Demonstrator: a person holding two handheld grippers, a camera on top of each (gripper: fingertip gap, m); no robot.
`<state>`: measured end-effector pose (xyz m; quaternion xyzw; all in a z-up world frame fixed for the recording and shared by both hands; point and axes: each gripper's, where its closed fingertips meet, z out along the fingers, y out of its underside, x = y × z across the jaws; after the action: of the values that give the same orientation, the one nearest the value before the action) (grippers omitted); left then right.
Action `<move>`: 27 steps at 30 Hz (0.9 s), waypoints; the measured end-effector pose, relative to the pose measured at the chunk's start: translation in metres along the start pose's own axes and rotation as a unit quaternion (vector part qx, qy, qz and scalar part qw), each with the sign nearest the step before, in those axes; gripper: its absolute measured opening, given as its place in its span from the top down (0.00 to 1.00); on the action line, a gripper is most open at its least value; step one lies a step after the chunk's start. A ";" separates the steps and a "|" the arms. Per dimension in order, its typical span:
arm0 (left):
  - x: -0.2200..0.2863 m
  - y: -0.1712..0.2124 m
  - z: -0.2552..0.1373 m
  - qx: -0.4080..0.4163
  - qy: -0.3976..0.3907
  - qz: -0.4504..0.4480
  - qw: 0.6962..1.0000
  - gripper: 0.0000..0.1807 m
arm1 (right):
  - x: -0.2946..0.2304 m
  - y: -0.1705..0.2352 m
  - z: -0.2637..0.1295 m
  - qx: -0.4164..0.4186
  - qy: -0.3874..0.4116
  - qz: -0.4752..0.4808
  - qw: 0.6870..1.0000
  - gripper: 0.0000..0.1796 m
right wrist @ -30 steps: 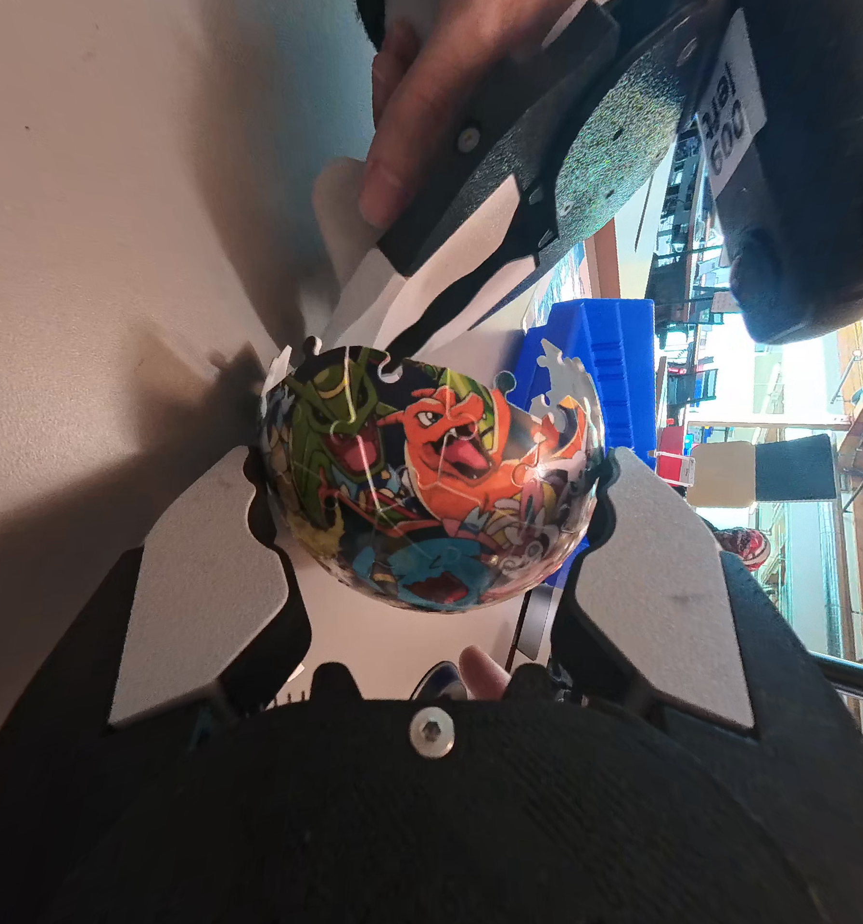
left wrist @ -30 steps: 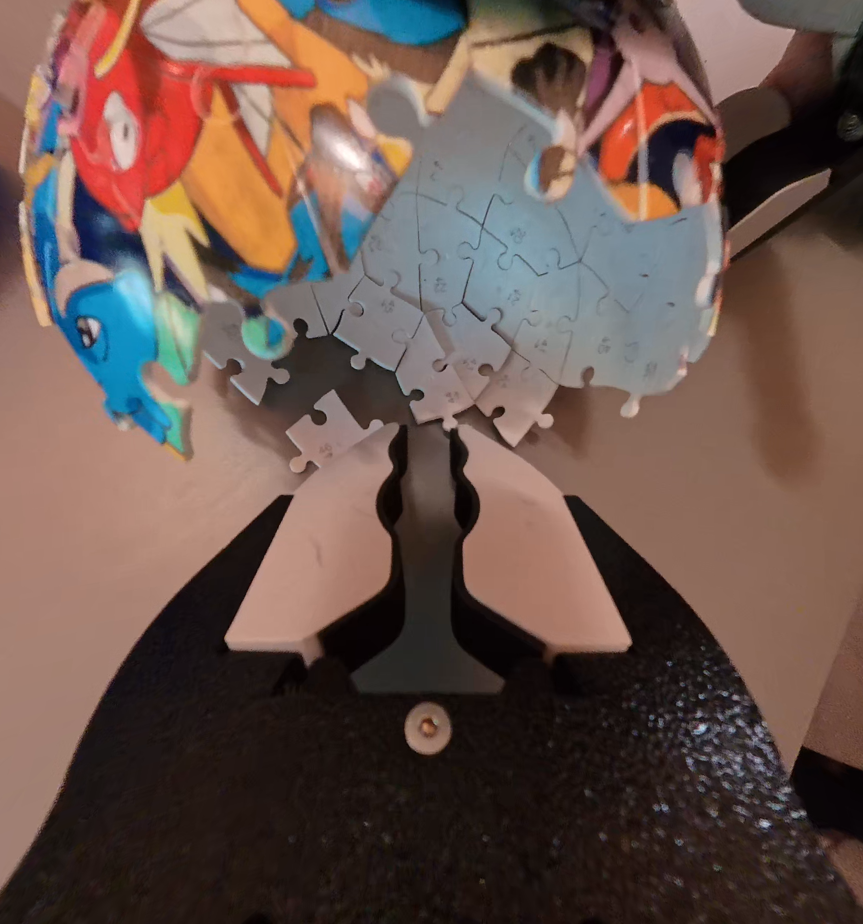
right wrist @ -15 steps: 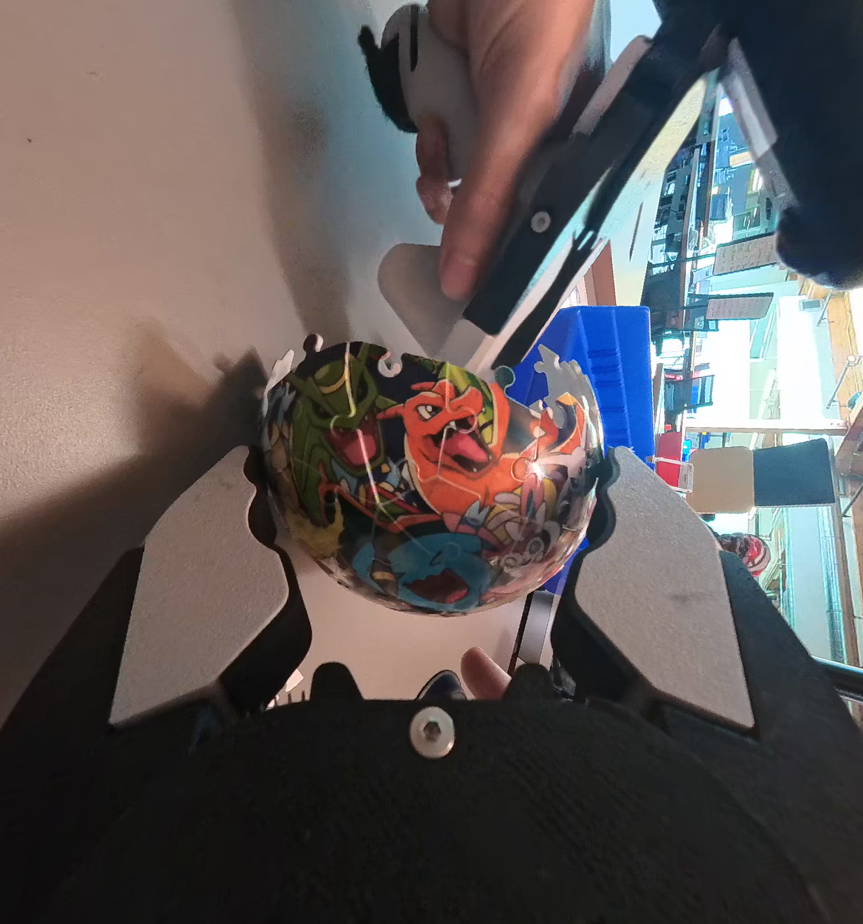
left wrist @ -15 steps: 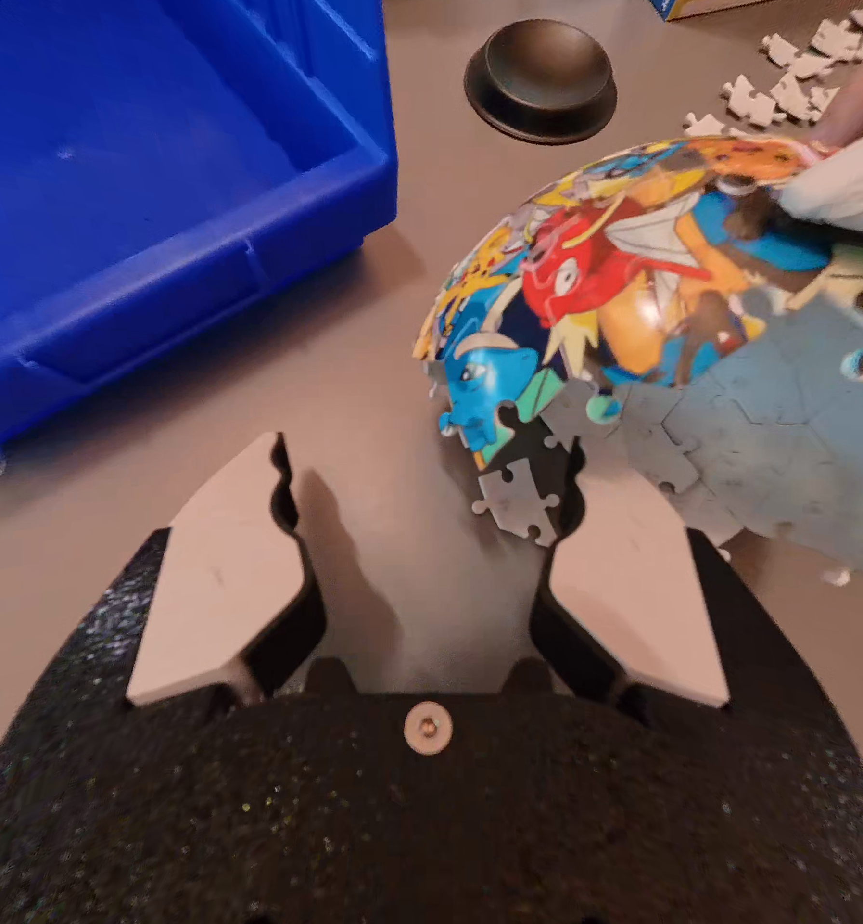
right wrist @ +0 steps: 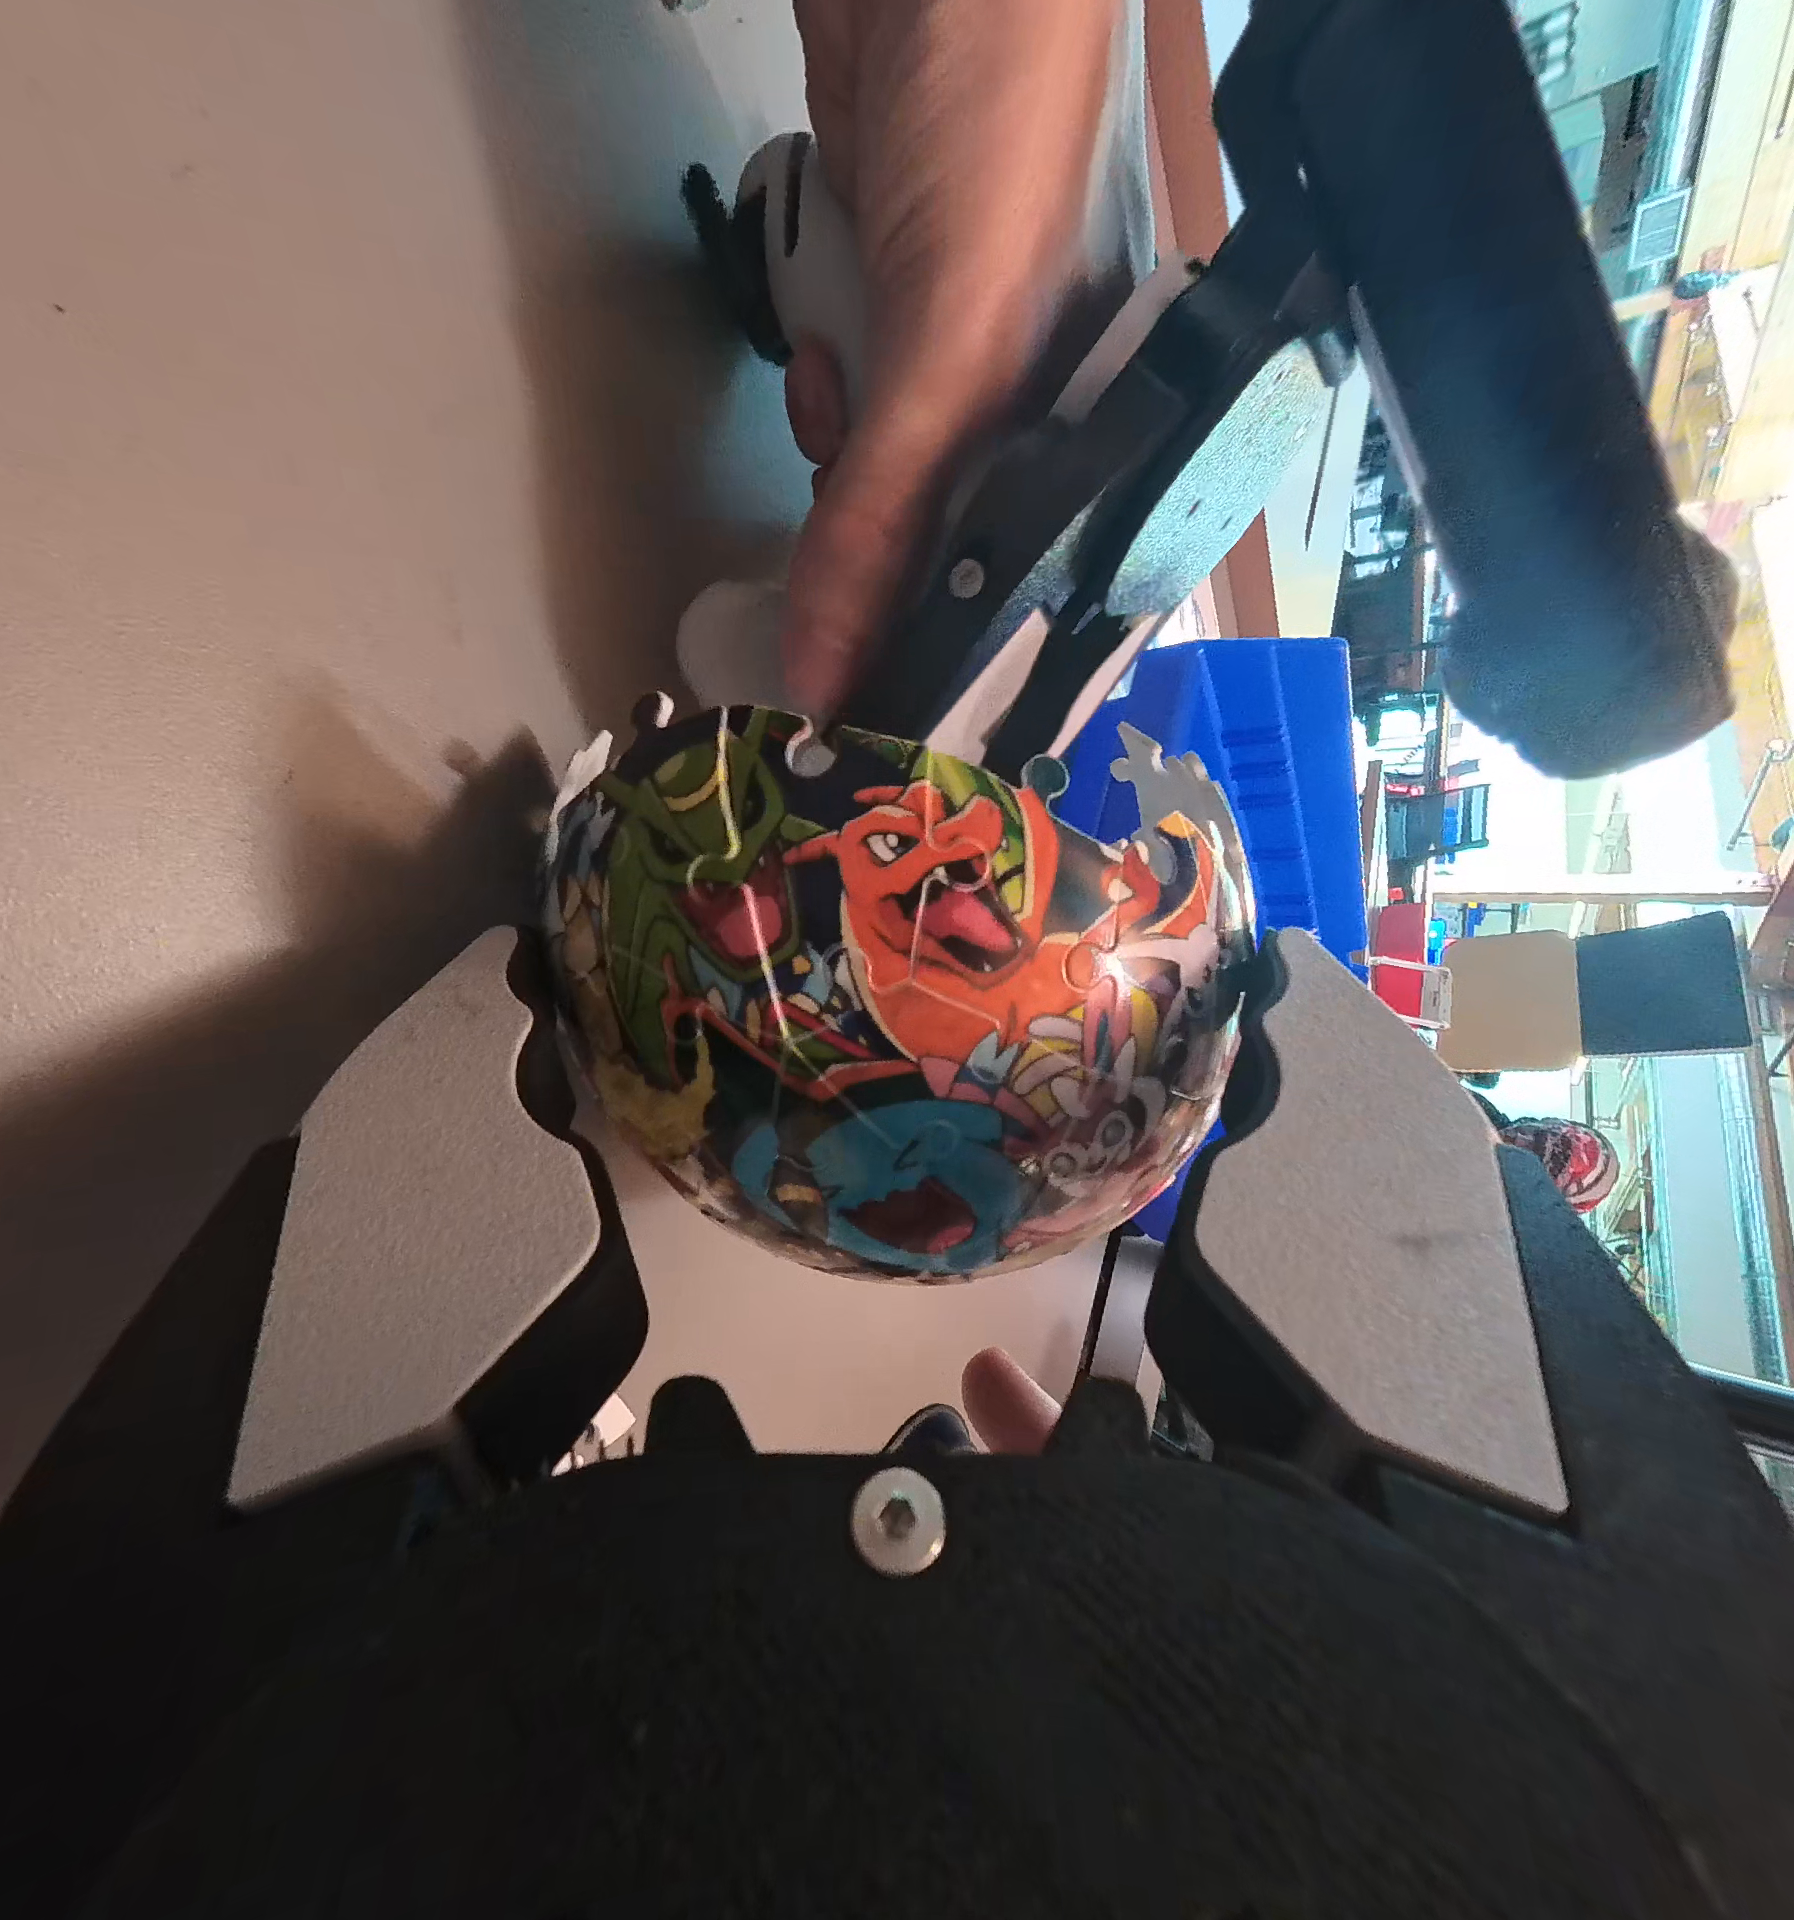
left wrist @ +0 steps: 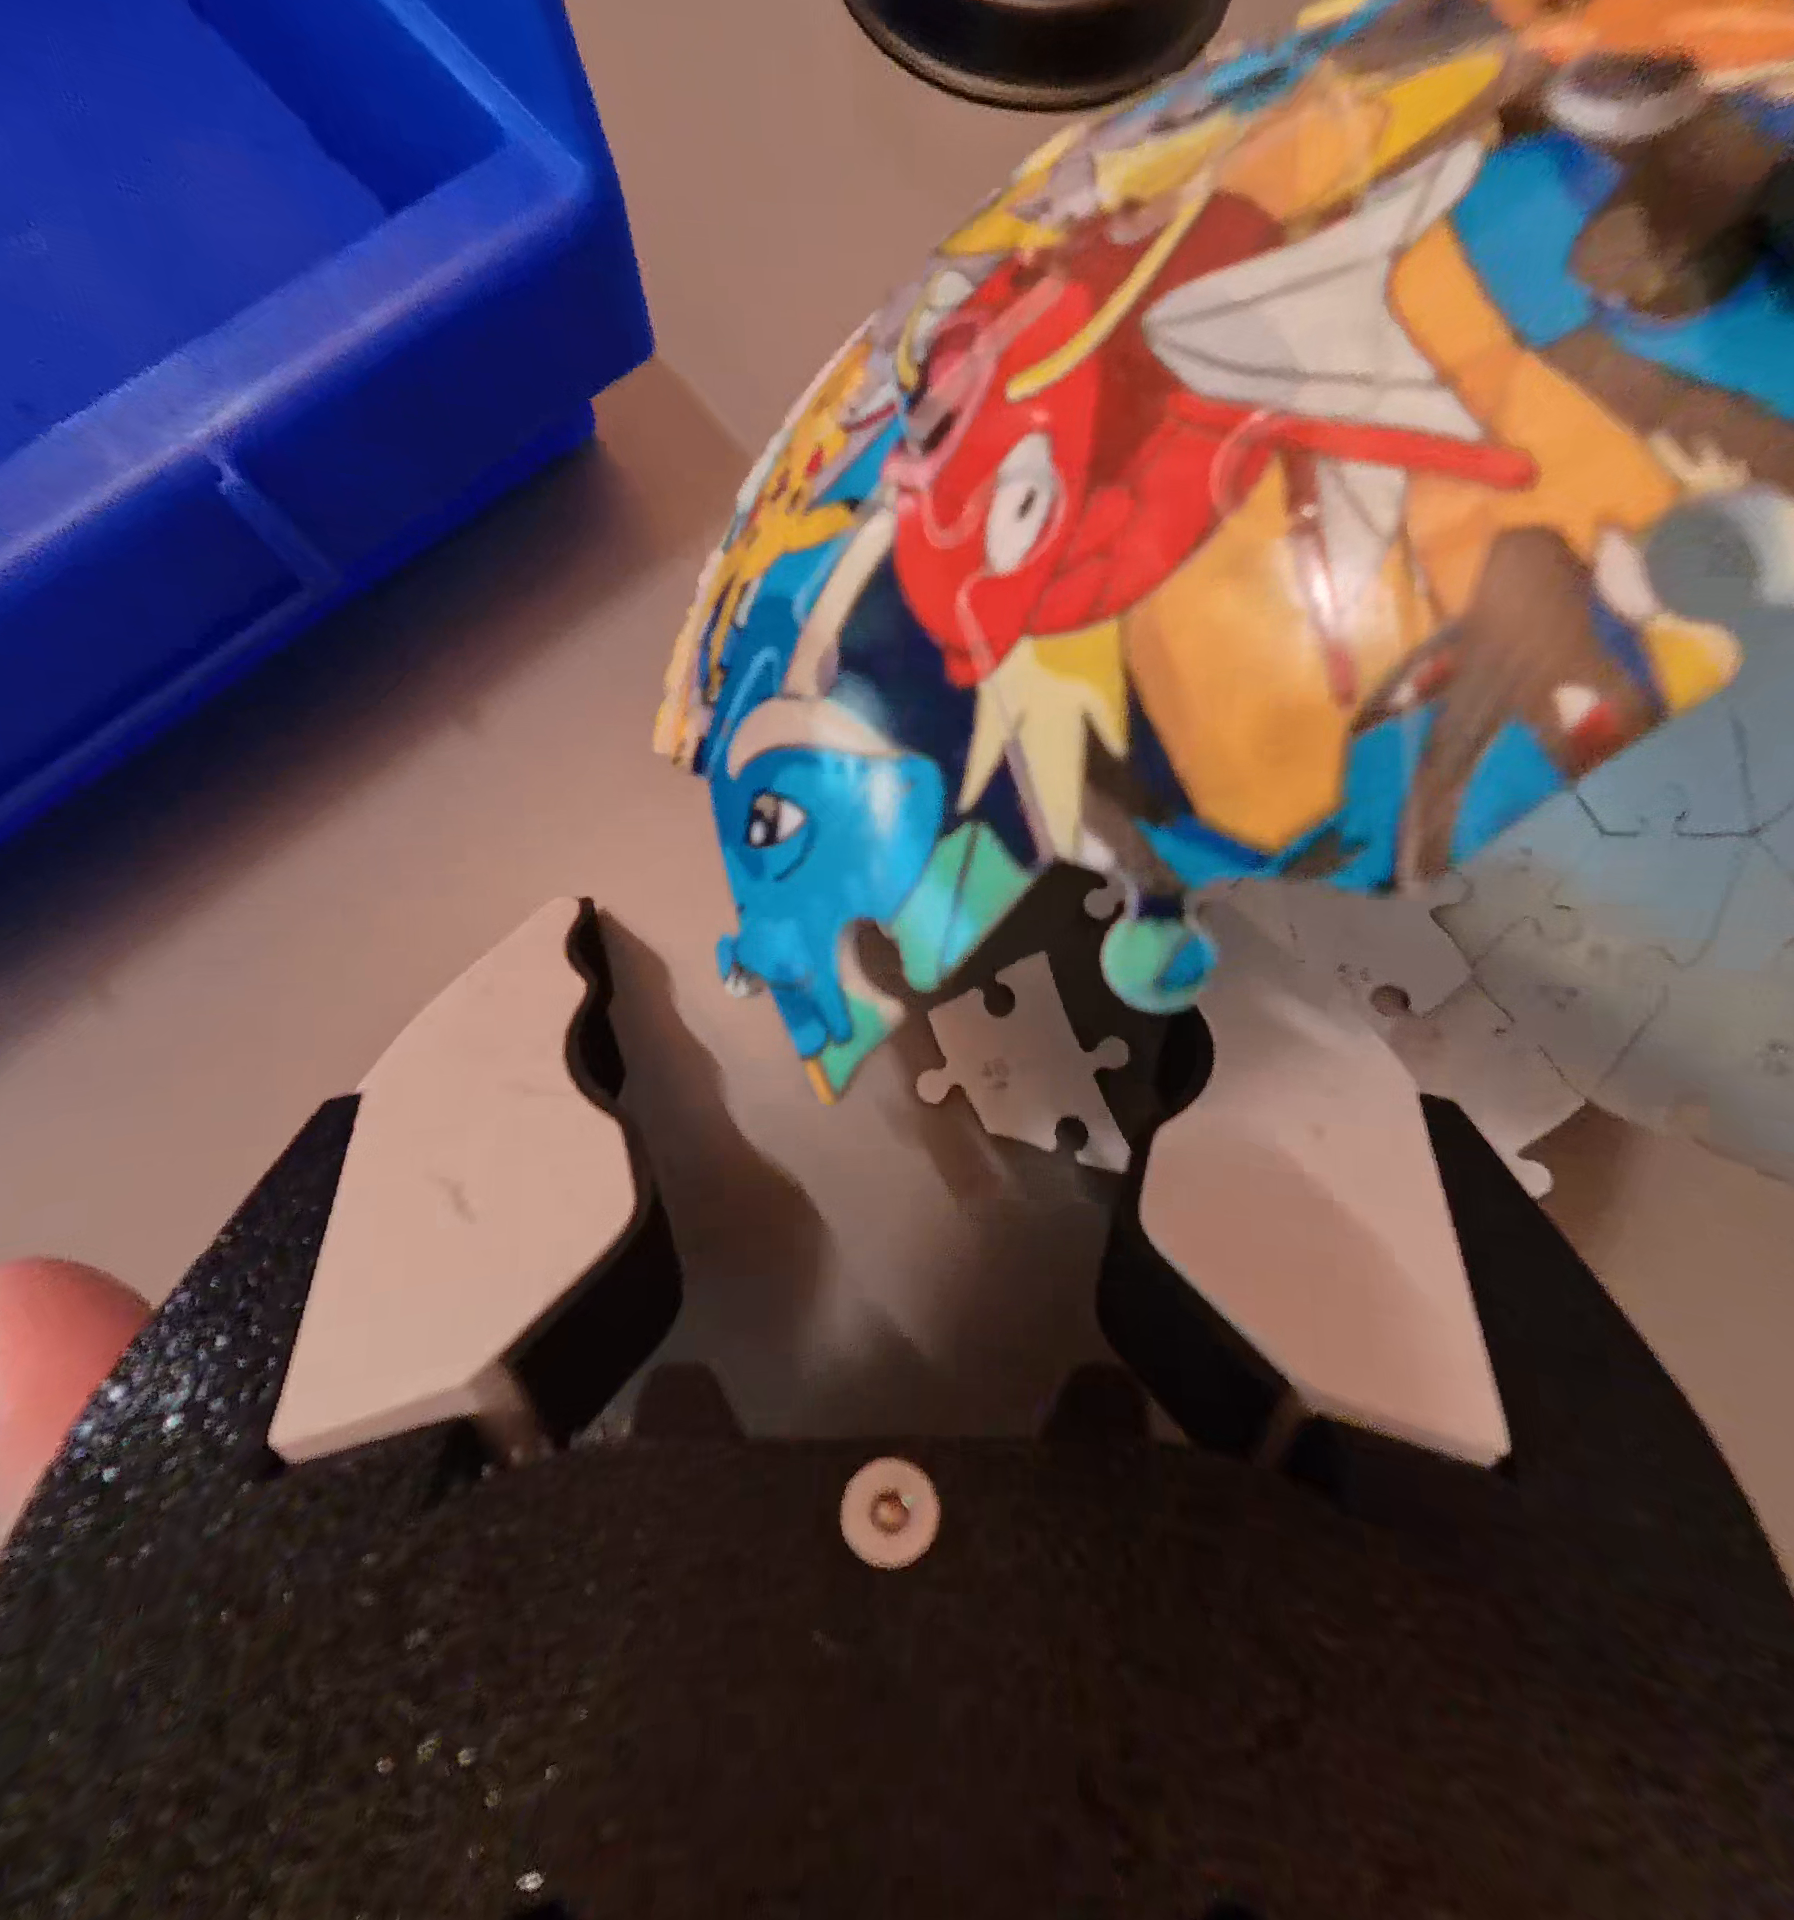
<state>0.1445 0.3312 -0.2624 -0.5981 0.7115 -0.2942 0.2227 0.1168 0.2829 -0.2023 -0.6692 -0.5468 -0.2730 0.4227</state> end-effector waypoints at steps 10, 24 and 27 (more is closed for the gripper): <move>0.004 0.000 0.003 -0.006 -0.006 -0.001 1.000 0.41 | 0.000 -0.002 0.002 0.006 0.006 0.008 1.000 0.31; 0.005 0.000 0.003 -0.008 -0.010 -0.004 1.000 0.42 | 0.000 0.002 0.005 -0.001 0.014 0.003 1.000 0.28; 0.005 0.000 0.003 -0.005 -0.009 -0.004 1.000 0.42 | 0.000 0.002 0.006 0.001 0.017 0.002 1.000 0.27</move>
<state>0.1457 0.3262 -0.2640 -0.6044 0.7089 -0.2859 0.2246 0.1179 0.2880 -0.2053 -0.6649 -0.5387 -0.2831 0.4331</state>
